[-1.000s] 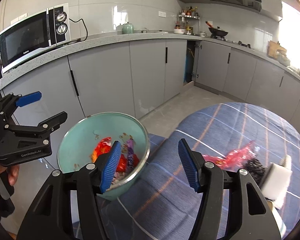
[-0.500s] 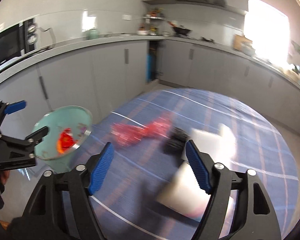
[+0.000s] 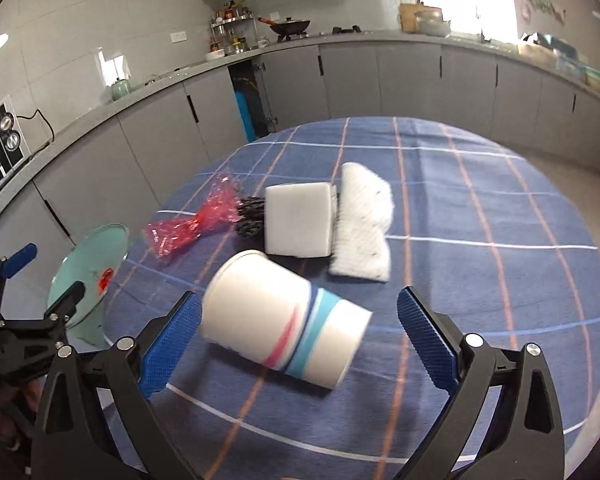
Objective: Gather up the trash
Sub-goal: 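Move both tools back toward the white paper cup on the table, then grasp the pink plastic bag with left tool while right tool grasps white paper cup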
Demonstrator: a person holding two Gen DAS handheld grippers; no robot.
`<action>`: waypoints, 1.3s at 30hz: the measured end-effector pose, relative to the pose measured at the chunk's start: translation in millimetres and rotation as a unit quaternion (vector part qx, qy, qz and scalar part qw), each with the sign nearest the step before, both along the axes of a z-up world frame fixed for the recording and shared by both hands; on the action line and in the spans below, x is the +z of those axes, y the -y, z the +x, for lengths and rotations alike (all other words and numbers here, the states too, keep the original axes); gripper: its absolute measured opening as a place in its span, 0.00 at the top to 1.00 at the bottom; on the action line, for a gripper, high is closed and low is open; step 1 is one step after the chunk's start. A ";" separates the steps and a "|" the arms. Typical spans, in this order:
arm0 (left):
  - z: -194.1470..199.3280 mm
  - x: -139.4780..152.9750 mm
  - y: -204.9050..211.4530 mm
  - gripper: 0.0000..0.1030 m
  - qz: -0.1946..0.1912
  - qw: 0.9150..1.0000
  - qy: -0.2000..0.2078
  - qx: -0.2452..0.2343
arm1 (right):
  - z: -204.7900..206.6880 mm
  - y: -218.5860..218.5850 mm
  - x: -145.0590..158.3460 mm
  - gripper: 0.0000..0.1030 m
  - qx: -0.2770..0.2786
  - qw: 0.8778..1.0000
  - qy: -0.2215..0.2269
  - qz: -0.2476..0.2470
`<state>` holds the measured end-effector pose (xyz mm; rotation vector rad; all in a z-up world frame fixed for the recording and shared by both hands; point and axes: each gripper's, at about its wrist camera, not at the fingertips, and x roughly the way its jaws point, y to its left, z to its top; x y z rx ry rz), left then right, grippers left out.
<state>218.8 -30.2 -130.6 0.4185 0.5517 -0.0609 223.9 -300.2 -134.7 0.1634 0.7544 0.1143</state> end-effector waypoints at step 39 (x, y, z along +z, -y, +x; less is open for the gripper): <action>42.8 -1.0 25.3 0.05 -0.025 0.999 -0.022 -0.013 | 11.1 -5.1 6.0 0.17 0.105 0.992 0.008 -0.067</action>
